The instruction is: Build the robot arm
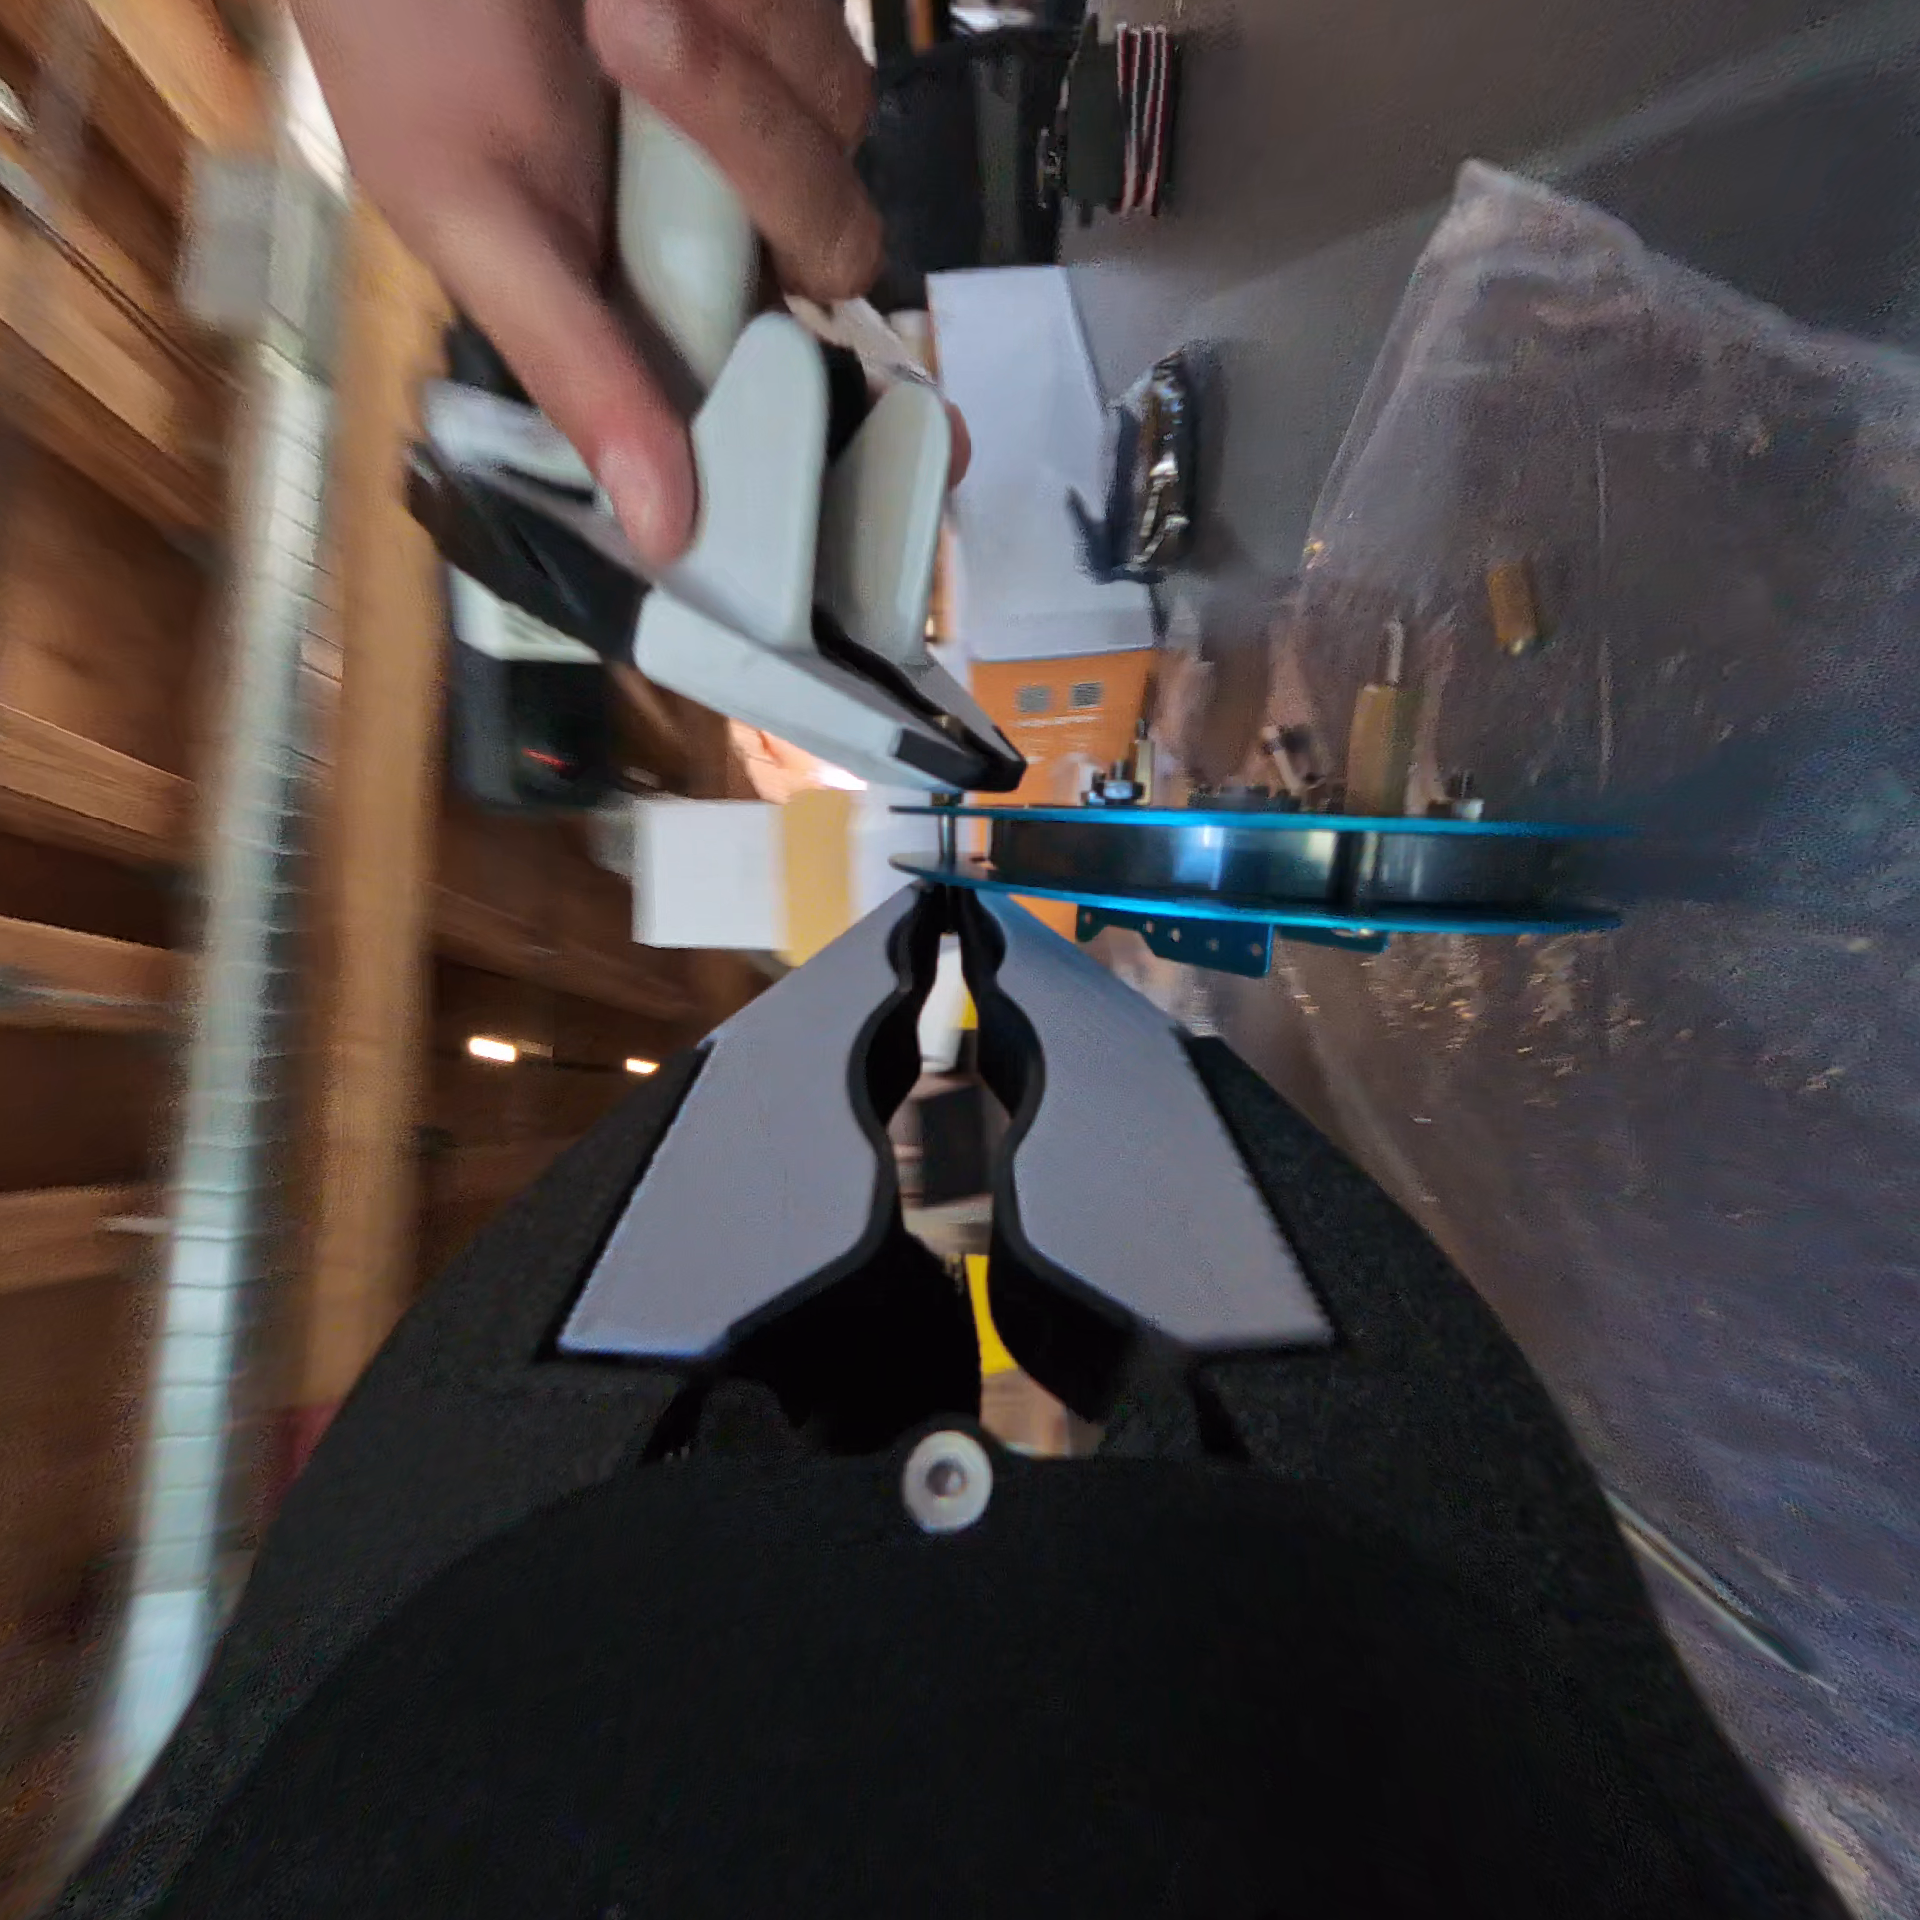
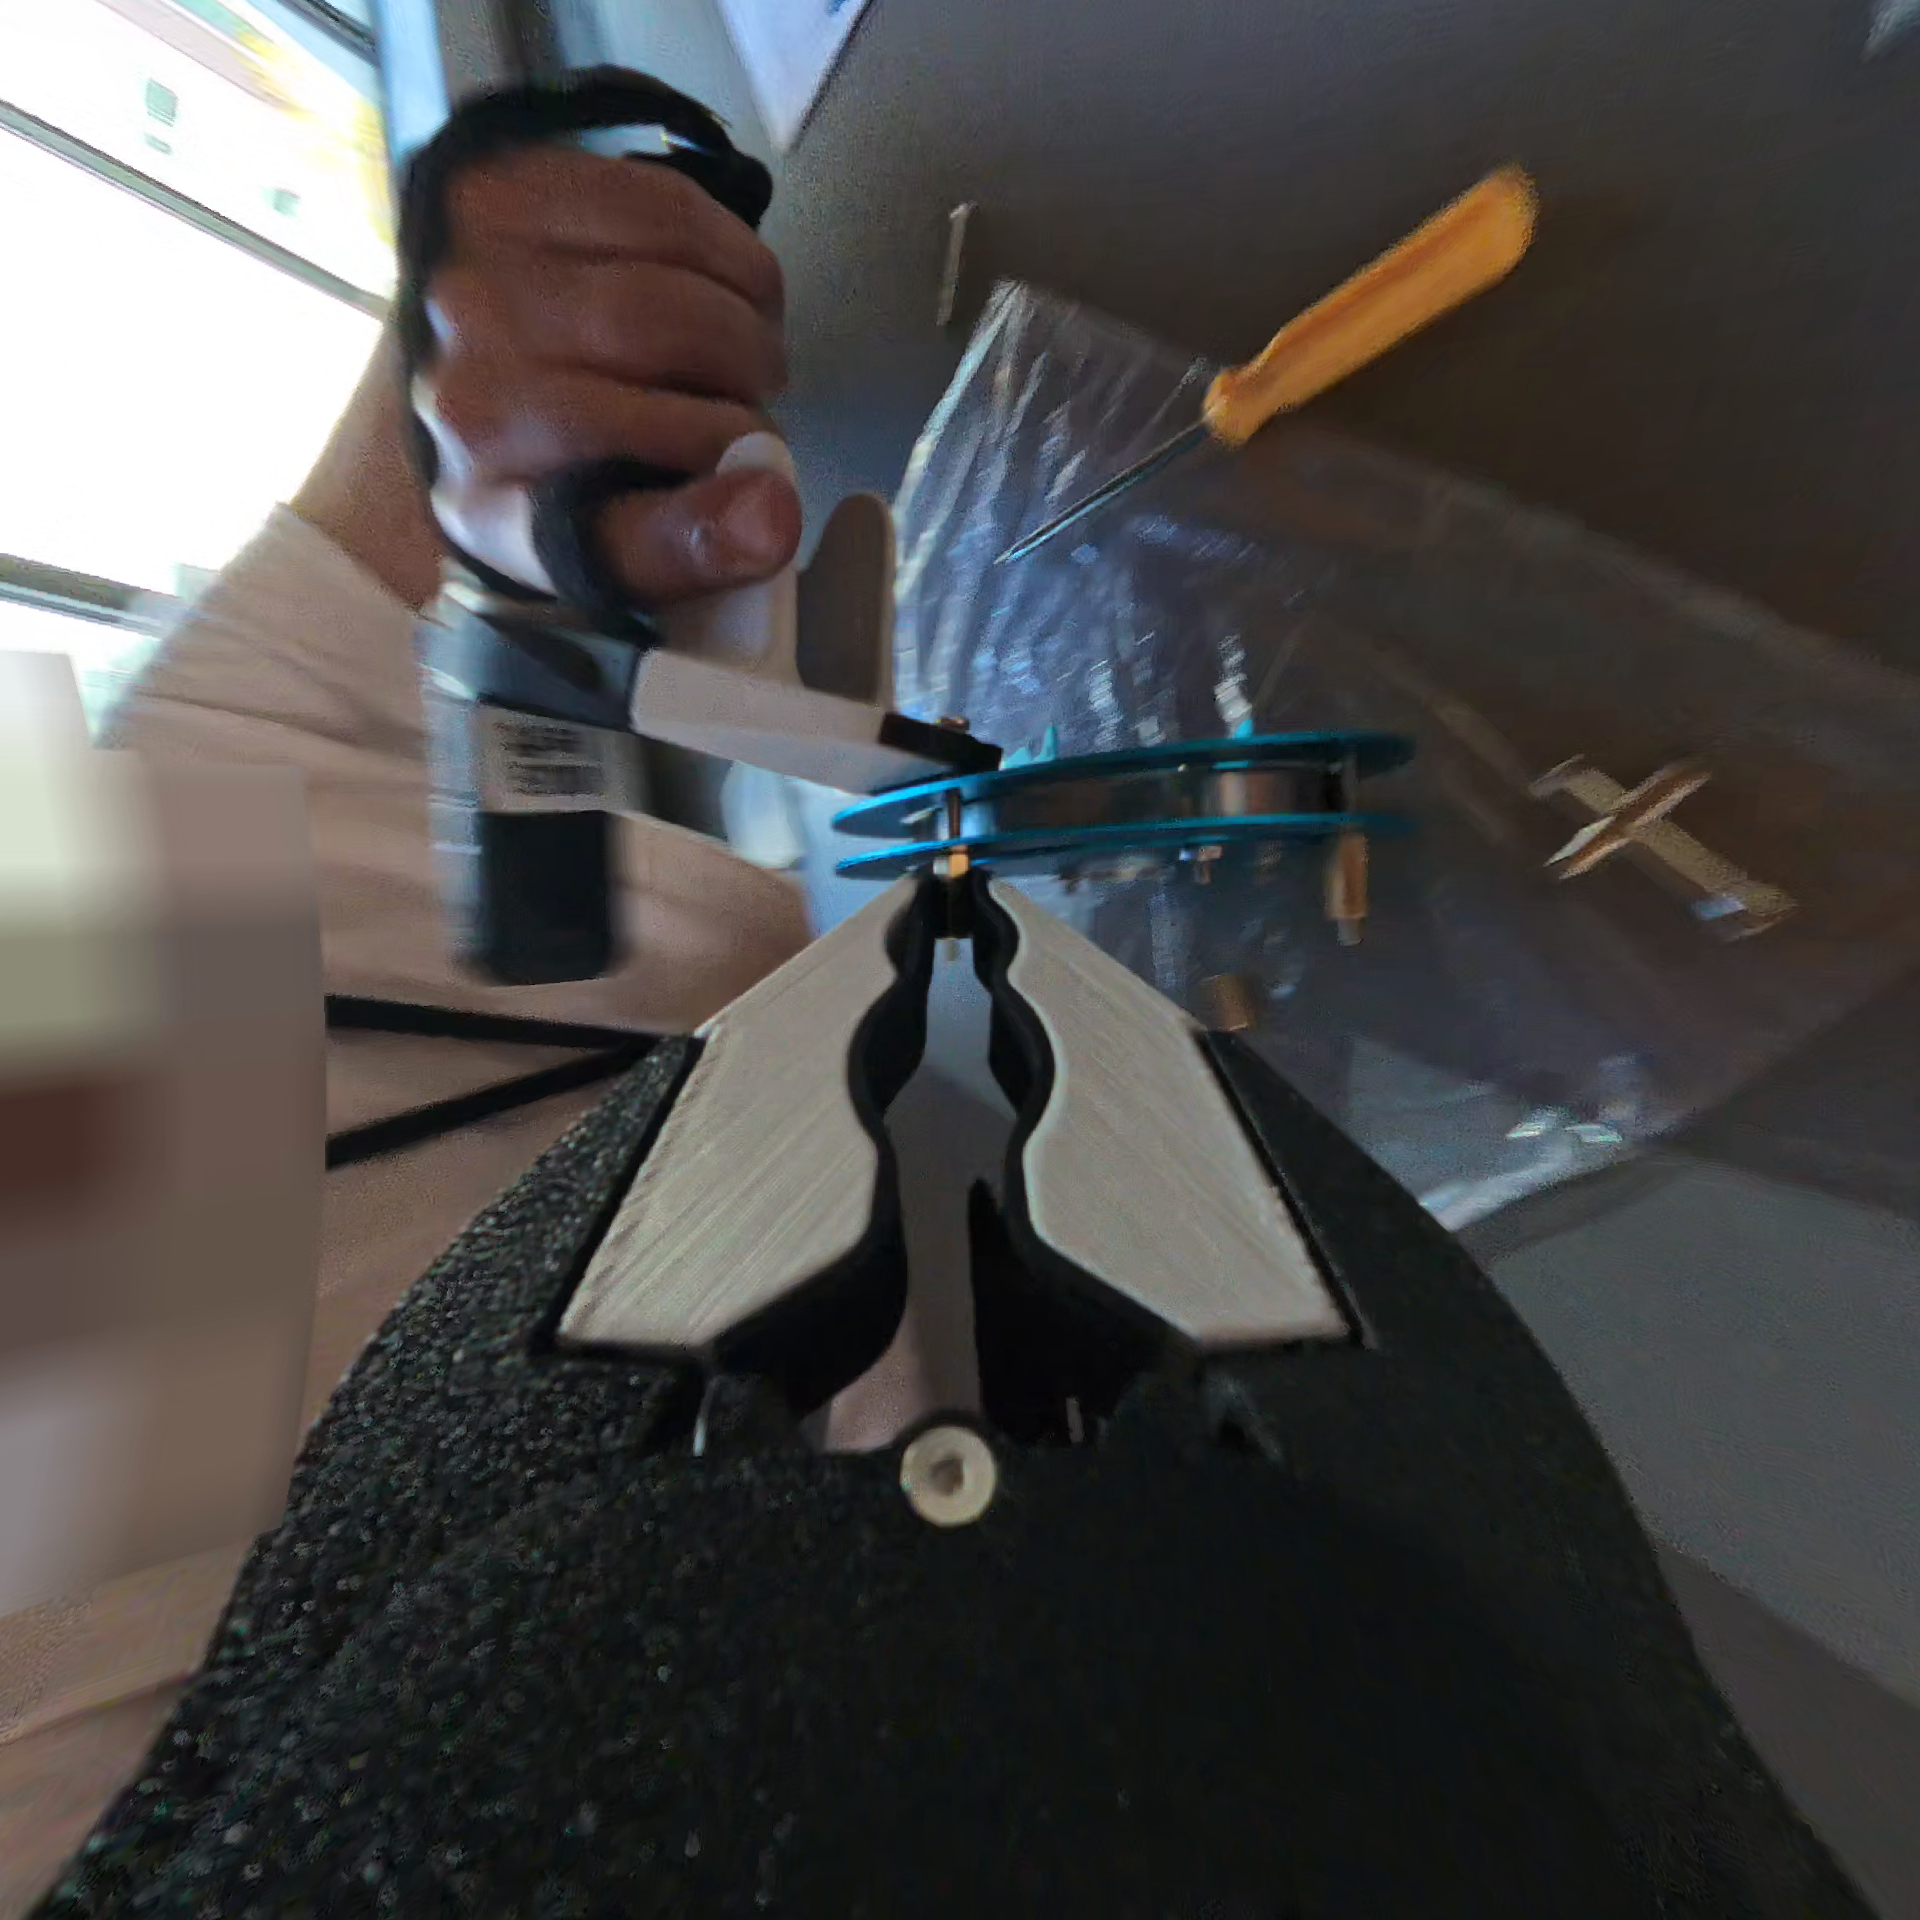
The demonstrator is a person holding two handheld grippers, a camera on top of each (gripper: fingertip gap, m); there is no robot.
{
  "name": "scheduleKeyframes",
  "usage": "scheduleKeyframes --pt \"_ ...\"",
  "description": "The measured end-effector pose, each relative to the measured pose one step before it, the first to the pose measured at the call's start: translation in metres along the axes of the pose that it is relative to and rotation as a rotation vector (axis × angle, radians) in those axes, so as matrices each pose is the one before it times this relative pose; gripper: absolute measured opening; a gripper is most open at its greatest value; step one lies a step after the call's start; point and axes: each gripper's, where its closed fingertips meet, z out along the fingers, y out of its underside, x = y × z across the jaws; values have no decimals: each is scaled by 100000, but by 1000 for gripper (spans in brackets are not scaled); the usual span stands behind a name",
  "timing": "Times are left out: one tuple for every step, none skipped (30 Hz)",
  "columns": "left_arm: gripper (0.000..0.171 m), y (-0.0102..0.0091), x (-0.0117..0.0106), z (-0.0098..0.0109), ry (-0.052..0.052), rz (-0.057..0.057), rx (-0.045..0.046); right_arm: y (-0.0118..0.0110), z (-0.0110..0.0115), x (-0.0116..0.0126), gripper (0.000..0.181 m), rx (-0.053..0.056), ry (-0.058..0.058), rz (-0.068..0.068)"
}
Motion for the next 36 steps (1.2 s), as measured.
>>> scheduleKeyframes --pt "2 179 19 0 8164 -10496 -756 -388 -141 449 7 1793 12091 -11329" --pt "2 -16 105 -104 8758 -8831 334 -276 -97 519 13 1106 13578 -12149" --pt "2 34 120 -135 8357 -7241 -212 -41 -13 288 15 -360 12727 -12895" --pt "2 185 100 -104 8042 -6299 -1655 -181 -12 158 14 92 12115 -12938" --pt "2 71 113 -123 7710 -5141 -680 -313 -60 186 13 824 11982 -12454" --pt "2 16 58 -124 7567 -4844 -199 -262 -25 23 12 -413 10098 -11881" --pt "2 31 79 -123 7983 -6128 -201 -227 -30 65 11 -624 9612 -11254" --pt "2 22 122 -167 9239 -8029 -440 -141 8 59 9 -961 9500 -10736" --pt "2 29 193 -212 9738 -7029 -706 -123 47 -84 6 -991 8389 -9955" --pt "2 17 183 -165 8353 -5240 -271 -53 34 32 5 -1628 8514 -10399" --pt "2 64 153 -118 7341 -4885 -617 -95 -14 170 5 -1869 9007 -10539" --pt "2 77 249 -135 7734 -5044 -1057 -267 -121 119 5 -585 7850 -9781" --pt "2 85 329 -144 7927 -5535 -1224 -211 -93 103 5 -370 6656 -8214" --pt "2 92 308 -106 7324 -5403 -1086 -199 -53 67 5 -235 5426 -5811" --pt "2 31 215 -10 6258 -5718 -284 -106 -23 108 6 -995 4535 -4843" --pt "2 25 166 18 5498 -5064 144 -1 2 111 6 -1401 3914 -4607" --pt "2 -8 0 12 3624 -3471 594 52 -5 92 6 -1468 2591 -3676" --pt "2 -83 -212 28 240 -73 1403 242 103 110 5 -2131 873 -683" --pt "2 -131 -349 36 -3748 4860 1879 452 270 -28 5 -2467 -1646 3741" --pt "2 -112 -418 60 -6790 7216 1510 410 266 -77 5 -935 -4142 6391" --pt "2 -114 -421 139 -9212 7397 1047 389 215 -139 4 212 -7384 9725" --pt "1 -78 -256 178 -10895 9619 644 407 187 -224 4 857 -10593 13266" --pt "2 -31 -56 97 -11735 13150 30 182 14 -279 4 2622 -12563 13556" --pt "2 -15 8 34 -11913 12786 -706 59 -64 -347 4 3356 -13307 14218" --pt "2 -22 33 8 -11616 11062 -1626 -3 -106 -408 4 2738 -13041 13078" --pt "2 6 14 21 -11698 12113 -2504 71 -112 -363 4 1183 -11558 9589" --pt "2 46 1 37 -11639 12934 -3540 46 -101 -453 4 67 -10802 8422" --pt "1 25 -35 44 -11190 12700 -3916 78 -69 -437 4 -1135 -10314 9508" --pt "1 12 -84 71 -11130 12342 -3750 115 -49 -305 4 -1634 -9567 9946" --pt "1 -62 -84 69 -11246 11900 -2981 157 -76 -275 4 -1921 -10272 11523" --pt "0 -86 -105 42 -10244 9163 -2081 179 -59 -405 4 -1893 -12488 14019" --pt "0 -64 -86 -13 -7505 5492 -1223 139 33 -419 3 -820 -13840 13039" --pt "0 66 -32 24 -4056 2786 -1123 15 64 -326 4 570 -13565 11898" --pt "0 46 -14 36 -539 -175 -546 -70 26 -205 4 865 -10928 9046" --pt "0 -2 -17 22 2017 -2737 385 4 1 -109 4 15 -5798 3508" --pt "0 29 25 66 4277 -5450 470 -85 -53 61 4 0 548 -2048"
